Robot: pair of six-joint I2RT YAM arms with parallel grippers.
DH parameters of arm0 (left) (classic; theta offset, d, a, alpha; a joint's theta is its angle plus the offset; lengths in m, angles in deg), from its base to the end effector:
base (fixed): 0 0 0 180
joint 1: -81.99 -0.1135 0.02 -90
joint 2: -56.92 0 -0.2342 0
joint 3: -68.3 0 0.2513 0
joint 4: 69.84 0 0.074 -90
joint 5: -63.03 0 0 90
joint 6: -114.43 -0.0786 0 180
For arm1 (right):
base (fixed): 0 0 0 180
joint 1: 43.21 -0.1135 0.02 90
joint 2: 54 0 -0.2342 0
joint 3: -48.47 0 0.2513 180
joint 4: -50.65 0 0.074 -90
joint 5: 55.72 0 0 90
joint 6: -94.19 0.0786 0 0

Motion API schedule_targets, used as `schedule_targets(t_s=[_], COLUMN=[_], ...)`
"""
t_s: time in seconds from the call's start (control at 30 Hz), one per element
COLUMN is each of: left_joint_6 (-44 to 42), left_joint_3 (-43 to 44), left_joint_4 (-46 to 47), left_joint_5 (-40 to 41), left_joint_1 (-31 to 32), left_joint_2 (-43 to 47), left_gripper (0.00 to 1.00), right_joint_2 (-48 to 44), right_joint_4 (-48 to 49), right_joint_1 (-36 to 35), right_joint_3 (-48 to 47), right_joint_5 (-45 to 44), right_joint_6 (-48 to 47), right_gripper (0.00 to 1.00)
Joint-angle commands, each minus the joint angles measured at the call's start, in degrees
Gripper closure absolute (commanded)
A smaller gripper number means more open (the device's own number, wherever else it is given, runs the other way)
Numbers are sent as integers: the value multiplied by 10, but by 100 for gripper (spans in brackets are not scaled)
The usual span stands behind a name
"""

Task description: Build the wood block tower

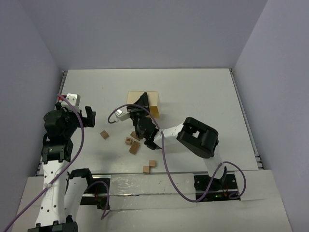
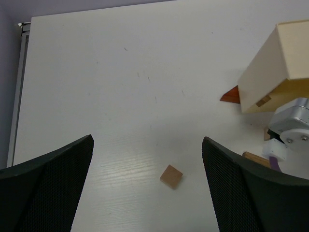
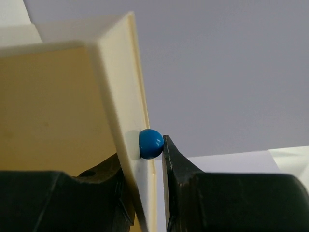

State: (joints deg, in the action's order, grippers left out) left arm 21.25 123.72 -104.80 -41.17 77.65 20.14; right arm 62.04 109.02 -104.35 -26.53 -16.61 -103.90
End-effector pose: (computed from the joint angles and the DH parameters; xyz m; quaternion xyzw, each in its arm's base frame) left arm 0.2155 -0.0030 0.2918 0.0661 0.7949 -0.0597 0.6002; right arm 0.2611 0.3474 0.1957 -0.5002 0.3948 -0.5233 0.5658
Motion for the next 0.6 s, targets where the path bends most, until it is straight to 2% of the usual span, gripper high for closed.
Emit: schedule_targets(t_s=[0.0,0.03,0.07,0.17,0.2,0.27,0.33,0.37,0.43,0.47,0.53,0.57], left_joint_6=[4,4,4,6,10,15,18,16,15,15,17,18], left_joint_3=[-1,-5,-4,16,17,3,7,11,20,16,-4,-5], left_joint_4=[38,43,46,35,36,55,57,45,38,40,63,65], left_joint_5=[-17,-19,-18,-11,-10,-20,-20,-15,-9,-7,-14,-15], left_joint_1=[-4,-4,-4,-4,-4,-4,-4,-4,-4,-4,-5,-4], left_joint_2=[11,12,11,-4,-3,6,-4,-8,-7,-2,8,6], left_gripper=[1,1,1,1,1,1,1,1,1,1,1,1], right_joint_2=[-33,-1,-6,-92,-87,-3,4,-48,-71,-60,3,8], right_joint_4=[291,292,294,278,254,292,294,291,290,290,292,292], right_joint_1=[-1,12,11,-7,0,29,38,21,1,2,17,15], right_joint_3=[-34,-71,-85,-7,4,-62,-77,-36,-26,-26,-89,-78], right_joint_5=[25,31,35,30,33,46,37,36,39,42,50,49], right_joint_6=[-2,-17,-18,16,37,-25,-43,-8,-2,-4,-42,-39], right_gripper=[100,100,100,100,100,100,100,100,100,100,100,100])
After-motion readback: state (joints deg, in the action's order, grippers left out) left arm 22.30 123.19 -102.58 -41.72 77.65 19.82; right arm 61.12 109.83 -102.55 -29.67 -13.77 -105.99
